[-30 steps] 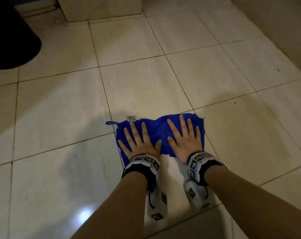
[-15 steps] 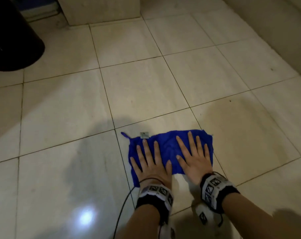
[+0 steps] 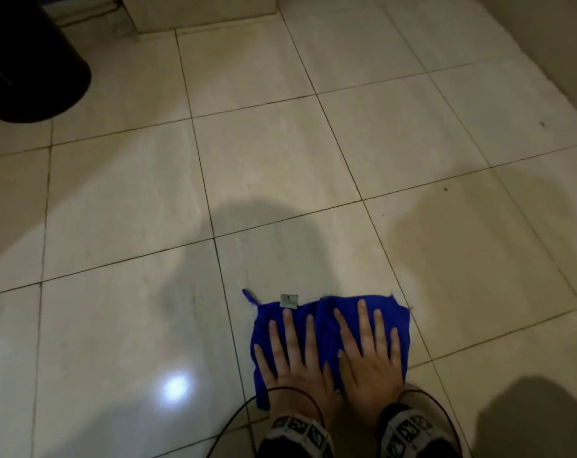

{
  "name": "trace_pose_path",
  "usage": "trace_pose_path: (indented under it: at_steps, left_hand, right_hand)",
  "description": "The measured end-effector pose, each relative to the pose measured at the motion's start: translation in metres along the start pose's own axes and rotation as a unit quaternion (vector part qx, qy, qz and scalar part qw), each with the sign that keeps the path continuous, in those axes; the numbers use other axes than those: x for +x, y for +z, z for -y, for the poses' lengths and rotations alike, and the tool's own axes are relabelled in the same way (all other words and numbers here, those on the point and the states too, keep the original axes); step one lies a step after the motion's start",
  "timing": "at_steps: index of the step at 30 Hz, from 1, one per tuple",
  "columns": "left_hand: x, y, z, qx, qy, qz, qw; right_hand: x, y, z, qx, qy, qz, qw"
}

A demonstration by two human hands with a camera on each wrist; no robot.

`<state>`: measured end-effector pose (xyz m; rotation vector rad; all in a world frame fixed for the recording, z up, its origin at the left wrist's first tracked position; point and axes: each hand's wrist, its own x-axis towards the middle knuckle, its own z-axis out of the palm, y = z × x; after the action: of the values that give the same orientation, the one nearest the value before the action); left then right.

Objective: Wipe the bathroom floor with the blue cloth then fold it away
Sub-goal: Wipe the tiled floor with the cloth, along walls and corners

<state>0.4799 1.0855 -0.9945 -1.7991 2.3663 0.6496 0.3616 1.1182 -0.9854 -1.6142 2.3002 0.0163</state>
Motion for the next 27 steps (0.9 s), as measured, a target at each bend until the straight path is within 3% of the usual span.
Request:
trace_pose_path:
  at_steps: [7, 15, 22, 27]
  left_hand:
    - [0.025, -0.006, -0.021, 0.050, -0.056, -0.005, 0.997]
    - [0.033, -0.001, -0.017, 0.085, -0.039, -0.053, 0.994]
    - [0.037, -0.009, -0.021, 0.063, -0.089, 0.027, 0.994]
    - [0.039, -0.009, -0.022, 0.039, -0.042, 0.039, 0.998]
  right_hand:
    - [0.023, -0.004, -0.018, -0.019, -0.020, -0.013, 1.000]
    - [0.032, -0.014, -0.026, -0.007, -0.040, 0.014, 0.999]
    - [0.064, -0.042, -0.067, -0.033, -0.097, 0.060, 0.993]
    - [0.072, -0.037, -0.065, -0.027, -0.097, 0.048, 0.994]
